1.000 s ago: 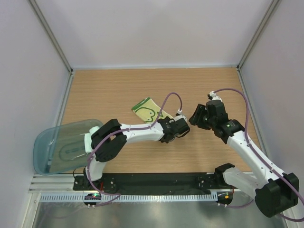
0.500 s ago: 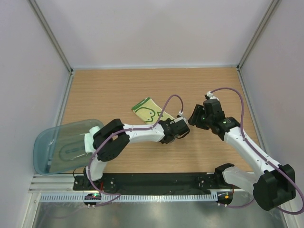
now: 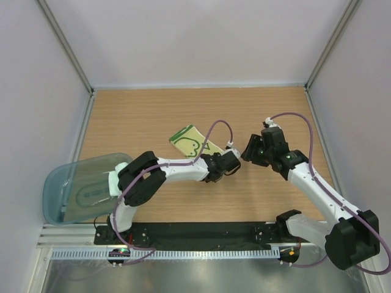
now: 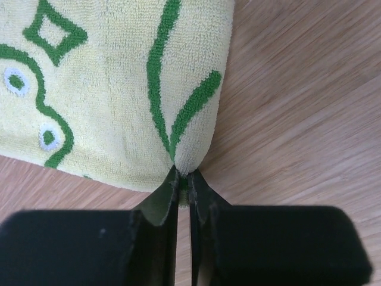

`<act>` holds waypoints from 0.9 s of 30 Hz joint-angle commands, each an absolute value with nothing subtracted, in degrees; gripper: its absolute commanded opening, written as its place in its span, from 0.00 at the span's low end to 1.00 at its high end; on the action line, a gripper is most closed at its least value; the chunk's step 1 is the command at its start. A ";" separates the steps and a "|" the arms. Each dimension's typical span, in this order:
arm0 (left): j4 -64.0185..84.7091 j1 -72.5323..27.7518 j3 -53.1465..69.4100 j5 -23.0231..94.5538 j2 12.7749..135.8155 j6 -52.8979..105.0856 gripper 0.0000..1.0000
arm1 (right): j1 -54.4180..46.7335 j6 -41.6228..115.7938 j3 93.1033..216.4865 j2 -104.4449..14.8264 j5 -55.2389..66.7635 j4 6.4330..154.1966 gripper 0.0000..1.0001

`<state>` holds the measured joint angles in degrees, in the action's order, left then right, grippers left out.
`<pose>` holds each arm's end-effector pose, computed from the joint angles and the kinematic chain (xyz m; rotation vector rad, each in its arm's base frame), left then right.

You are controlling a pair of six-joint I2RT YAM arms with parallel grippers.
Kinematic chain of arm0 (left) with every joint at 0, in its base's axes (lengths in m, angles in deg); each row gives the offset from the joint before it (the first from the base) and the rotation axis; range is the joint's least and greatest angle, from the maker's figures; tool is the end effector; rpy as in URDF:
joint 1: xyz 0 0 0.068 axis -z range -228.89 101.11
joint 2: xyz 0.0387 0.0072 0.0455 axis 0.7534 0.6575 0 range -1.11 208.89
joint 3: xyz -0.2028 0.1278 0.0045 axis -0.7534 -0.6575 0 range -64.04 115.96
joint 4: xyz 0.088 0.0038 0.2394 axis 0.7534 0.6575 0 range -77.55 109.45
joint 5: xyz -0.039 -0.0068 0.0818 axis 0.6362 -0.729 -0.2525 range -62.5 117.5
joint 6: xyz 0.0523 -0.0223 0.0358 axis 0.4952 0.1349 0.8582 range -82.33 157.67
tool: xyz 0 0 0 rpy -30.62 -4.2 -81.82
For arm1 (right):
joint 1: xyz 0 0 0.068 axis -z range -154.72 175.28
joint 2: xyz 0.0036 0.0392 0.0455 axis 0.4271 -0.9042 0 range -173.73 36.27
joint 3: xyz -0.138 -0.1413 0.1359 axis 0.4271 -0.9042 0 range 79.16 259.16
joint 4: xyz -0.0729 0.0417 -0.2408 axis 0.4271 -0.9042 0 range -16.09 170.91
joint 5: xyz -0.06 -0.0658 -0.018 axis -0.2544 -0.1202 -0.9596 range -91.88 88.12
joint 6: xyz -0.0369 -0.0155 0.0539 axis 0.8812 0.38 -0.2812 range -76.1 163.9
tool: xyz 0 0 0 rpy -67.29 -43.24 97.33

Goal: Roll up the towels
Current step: Roll the towel

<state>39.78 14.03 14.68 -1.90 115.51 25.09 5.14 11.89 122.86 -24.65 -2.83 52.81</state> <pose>0.2048 -0.3427 0.1102 0.9284 2.3132 0.1817 0.2287 0.0830 0.2103 0.2564 2.3882 0.4159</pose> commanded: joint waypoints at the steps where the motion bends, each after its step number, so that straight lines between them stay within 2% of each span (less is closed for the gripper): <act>1: 37.32 11.93 11.73 1.92 113.77 24.84 0.06 | 5.16 11.21 124.34 -25.86 -0.30 55.60 0.53; 8: 37.24 9.21 10.59 14.47 107.27 20.54 0.03 | 5.16 6.65 128.81 -35.42 5.05 56.56 0.54; 13: 36.62 7.36 9.44 18.53 103.83 18.08 0.03 | 4.64 -0.56 128.91 -42.29 17.17 66.65 0.57; 19: 35.83 6.13 8.47 21.52 101.90 16.23 0.02 | 2.35 -3.65 131.01 -50.37 17.19 69.75 0.60; 27: 35.12 5.08 7.15 23.20 100.49 15.09 0.02 | 1.99 -4.70 131.89 -55.48 16.41 71.86 0.62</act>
<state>37.42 5.63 7.56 21.24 103.86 16.42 2.19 -3.47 128.94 -55.06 16.21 68.86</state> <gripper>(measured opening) 0.040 0.619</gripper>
